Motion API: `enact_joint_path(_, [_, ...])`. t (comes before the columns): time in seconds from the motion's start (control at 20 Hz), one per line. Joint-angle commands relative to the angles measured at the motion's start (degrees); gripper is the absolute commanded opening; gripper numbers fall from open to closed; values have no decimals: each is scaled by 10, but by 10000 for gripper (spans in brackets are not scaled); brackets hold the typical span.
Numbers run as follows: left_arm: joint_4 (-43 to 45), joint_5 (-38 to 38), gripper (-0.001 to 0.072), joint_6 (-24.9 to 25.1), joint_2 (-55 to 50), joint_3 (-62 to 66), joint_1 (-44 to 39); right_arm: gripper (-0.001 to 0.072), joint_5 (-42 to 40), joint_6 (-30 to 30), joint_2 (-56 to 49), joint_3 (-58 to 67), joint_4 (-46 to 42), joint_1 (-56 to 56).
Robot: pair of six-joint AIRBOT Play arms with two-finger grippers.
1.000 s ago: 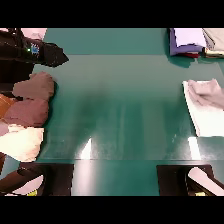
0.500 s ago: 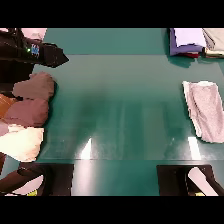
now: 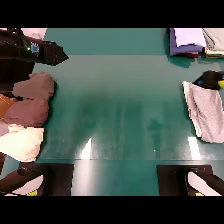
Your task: Fold the shirts.
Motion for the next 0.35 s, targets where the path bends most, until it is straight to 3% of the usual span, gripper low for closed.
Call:
enact_joint_path(0.0, [0,10,21,0,0,0,0,14,-4,0,-27,39,-1,99])
enact_joint_path(0.3, [0,13,21,0,0,0,0,14,-3,0,-31,46,-1,146])
